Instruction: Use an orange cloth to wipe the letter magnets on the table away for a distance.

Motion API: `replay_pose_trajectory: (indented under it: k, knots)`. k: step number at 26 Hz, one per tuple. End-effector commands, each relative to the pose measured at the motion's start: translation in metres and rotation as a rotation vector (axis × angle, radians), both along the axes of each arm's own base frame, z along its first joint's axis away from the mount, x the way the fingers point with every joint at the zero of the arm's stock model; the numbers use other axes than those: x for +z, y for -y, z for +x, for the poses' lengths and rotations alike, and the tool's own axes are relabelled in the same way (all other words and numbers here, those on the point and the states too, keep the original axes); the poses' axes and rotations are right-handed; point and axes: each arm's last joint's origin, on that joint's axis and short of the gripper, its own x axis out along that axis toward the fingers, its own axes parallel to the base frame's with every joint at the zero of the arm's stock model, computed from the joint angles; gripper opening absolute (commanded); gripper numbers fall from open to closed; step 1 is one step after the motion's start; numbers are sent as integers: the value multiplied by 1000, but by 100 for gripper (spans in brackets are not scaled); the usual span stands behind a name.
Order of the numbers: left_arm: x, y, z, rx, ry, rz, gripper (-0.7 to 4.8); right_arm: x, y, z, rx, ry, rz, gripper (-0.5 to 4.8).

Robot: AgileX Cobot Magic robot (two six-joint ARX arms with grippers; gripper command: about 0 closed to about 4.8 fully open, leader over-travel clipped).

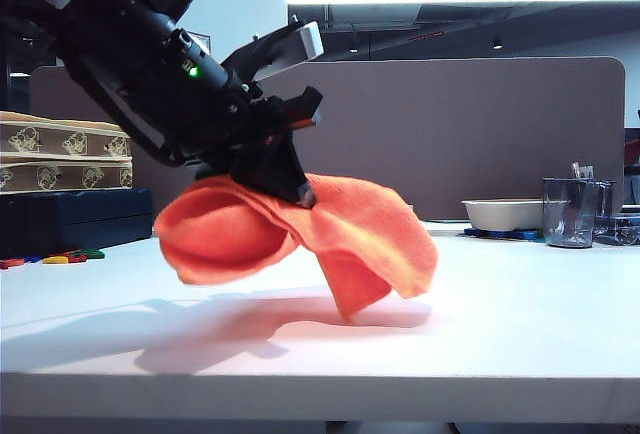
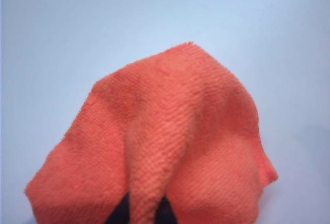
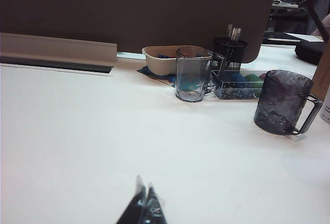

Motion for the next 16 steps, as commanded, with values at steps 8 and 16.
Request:
replay_pose_trajectory:
  k: [8,16]
  knots:
    - [2,1,-2,-36,-15,-28,220,-1,0,0,-1,6,1,-5]
    - [50,-14,-20,-27,78,-159,220,-1,0,0,-1,6,1,-5]
